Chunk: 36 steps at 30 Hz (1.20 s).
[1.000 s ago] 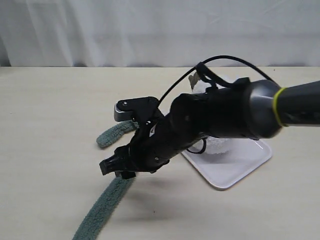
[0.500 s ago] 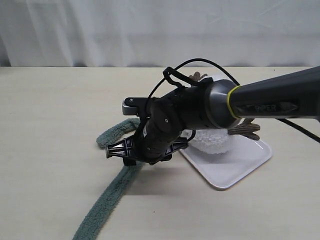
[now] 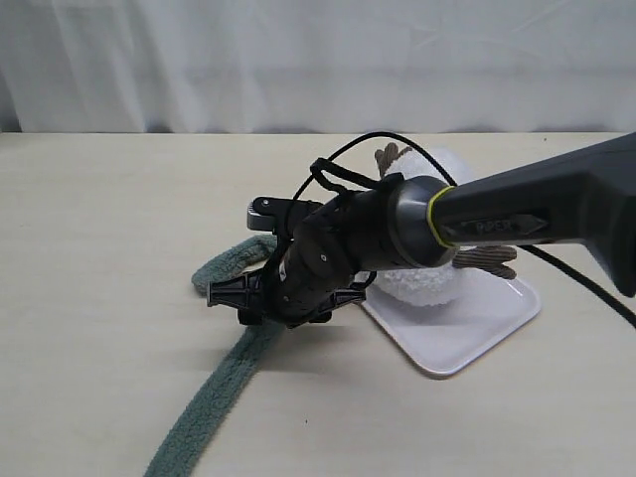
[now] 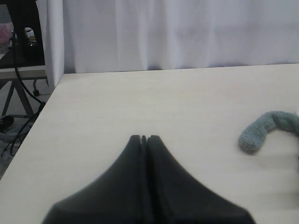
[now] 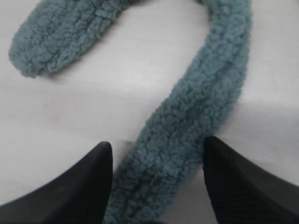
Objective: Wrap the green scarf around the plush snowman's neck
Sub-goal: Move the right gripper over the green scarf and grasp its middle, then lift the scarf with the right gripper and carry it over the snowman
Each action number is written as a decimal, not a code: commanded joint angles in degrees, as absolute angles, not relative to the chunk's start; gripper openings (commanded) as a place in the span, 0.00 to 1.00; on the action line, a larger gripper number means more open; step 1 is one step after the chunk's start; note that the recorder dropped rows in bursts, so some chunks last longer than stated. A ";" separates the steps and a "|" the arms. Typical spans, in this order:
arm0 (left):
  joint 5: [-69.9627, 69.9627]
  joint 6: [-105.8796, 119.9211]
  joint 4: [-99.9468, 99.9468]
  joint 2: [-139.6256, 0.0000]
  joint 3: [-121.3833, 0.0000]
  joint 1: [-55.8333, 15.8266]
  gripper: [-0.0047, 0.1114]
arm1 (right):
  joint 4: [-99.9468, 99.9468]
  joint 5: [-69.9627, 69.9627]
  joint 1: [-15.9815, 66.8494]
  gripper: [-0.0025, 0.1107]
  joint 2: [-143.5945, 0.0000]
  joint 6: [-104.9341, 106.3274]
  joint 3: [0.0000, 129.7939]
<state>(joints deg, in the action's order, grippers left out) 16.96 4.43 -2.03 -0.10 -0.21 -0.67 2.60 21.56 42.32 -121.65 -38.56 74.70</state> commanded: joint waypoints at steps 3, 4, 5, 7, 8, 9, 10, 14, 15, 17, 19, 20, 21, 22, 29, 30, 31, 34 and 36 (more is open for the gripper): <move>16.34 4.33 -2.26 0.00 0.00 -0.36 0.04 | 3.00 20.85 42.04 0.43 -122.58 -37.66 74.62; 16.34 4.33 -2.26 0.00 0.00 -0.36 0.04 | 3.00 21.05 42.04 0.39 -122.58 -36.72 74.62; 16.34 4.33 -2.26 0.00 0.00 -0.36 0.04 | 3.00 21.05 42.04 0.33 -122.58 -35.26 74.62; 16.34 4.33 -2.26 0.00 0.00 -0.36 0.04 | 3.00 21.10 42.04 0.20 -122.58 -33.37 74.62; 16.34 4.33 -2.26 0.00 0.00 -0.36 0.04 | 3.00 21.10 42.04 0.14 -122.58 -32.51 74.62; 16.34 4.33 -2.26 0.00 0.00 -0.36 0.04 | 3.00 21.00 42.04 0.07 -122.47 -31.07 74.62; 16.34 4.33 -2.26 0.00 0.00 -0.36 0.04 | 3.00 20.75 42.04 0.06 -122.34 -30.07 74.62; 16.34 4.33 -2.26 0.00 0.00 -0.36 0.04 | 4.15 21.12 42.15 0.06 -119.67 -26.40 74.62; 16.34 4.33 -2.26 0.00 0.00 -0.36 0.04 | 4.15 21.71 42.29 0.06 -118.56 -25.58 74.62; 16.34 4.33 -2.26 0.00 0.00 -0.36 0.04 | 4.85 22.98 42.68 0.06 -115.87 -23.40 74.62; 16.34 4.33 -2.26 0.00 0.00 -0.36 0.04 | 5.76 24.55 43.61 0.06 -113.21 -19.88 74.62; 16.34 4.33 -2.26 0.00 0.00 -0.36 0.04 | 7.30 25.89 44.32 0.06 -111.69 -18.19 74.62; 16.34 4.33 -2.26 0.00 0.00 -0.36 0.04 | 9.34 27.38 45.21 0.06 -110.17 -16.69 74.62; 16.34 4.33 -2.26 0.00 0.00 -0.36 0.04 | 11.37 28.80 45.99 0.06 -108.95 -16.21 74.62; 16.34 4.33 -2.26 0.00 0.00 -0.36 0.04 | 31.56 45.40 51.74 0.06 -99.98 -16.21 75.25; 16.34 4.33 -2.26 0.00 0.00 -0.36 0.04 | 33.63 48.72 52.30 0.06 -99.10 -16.21 75.90; 16.34 4.33 -2.26 0.00 0.00 -0.36 0.04 | 35.52 52.09 52.87 0.06 -98.40 -16.21 76.72; 16.34 4.33 -2.15 0.00 0.00 -0.36 0.04 | 40.28 60.12 54.18 0.06 -97.09 -16.21 79.05; 16.34 4.33 -2.04 0.00 0.00 -0.36 0.04 | 43.38 63.74 54.87 0.06 -96.61 -16.21 80.13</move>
<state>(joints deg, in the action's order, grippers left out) 16.96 4.43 -2.03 -0.10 -0.21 -0.67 38.95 57.74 53.86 -97.71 -16.57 78.60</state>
